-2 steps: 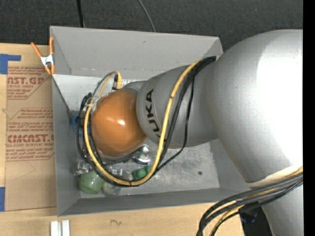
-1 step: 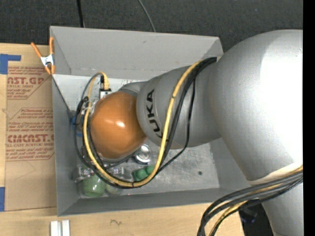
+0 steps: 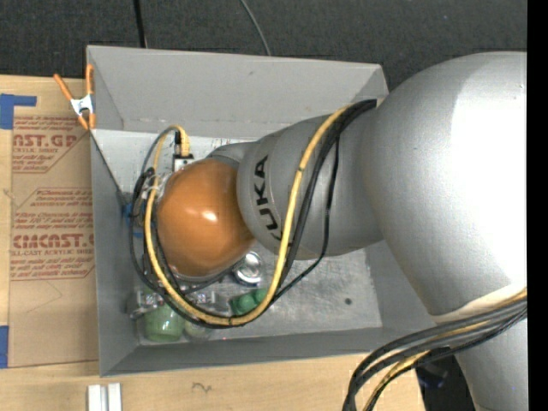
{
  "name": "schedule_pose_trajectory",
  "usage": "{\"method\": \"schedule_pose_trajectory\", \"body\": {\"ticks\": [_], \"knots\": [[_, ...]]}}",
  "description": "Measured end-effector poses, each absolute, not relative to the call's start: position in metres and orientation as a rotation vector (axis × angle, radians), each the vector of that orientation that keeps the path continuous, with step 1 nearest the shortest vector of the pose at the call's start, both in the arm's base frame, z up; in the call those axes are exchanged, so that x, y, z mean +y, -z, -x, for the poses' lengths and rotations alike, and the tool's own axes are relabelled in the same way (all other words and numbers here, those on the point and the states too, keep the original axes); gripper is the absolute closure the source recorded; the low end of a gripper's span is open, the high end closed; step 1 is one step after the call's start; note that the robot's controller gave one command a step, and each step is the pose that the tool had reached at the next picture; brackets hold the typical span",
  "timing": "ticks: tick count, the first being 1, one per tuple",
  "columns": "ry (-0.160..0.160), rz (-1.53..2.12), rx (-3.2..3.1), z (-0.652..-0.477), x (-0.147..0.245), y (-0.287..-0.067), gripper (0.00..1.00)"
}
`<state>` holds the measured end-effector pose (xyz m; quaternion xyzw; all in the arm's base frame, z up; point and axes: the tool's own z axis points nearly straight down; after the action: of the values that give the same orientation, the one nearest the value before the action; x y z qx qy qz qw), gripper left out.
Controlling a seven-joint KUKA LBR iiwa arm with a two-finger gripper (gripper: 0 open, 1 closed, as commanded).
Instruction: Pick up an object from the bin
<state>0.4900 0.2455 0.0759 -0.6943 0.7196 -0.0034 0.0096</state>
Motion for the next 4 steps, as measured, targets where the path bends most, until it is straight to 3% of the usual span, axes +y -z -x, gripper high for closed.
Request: {"method": "schedule_pose_trajectory", "body": {"ticks": [1, 4], "knots": [[0.006, 2.172, 2.256, -0.494, 0.247, -0.08, 1.0], [-0.002, 2.17, 2.266, -0.496, 0.252, -0.148, 1.0]]}}
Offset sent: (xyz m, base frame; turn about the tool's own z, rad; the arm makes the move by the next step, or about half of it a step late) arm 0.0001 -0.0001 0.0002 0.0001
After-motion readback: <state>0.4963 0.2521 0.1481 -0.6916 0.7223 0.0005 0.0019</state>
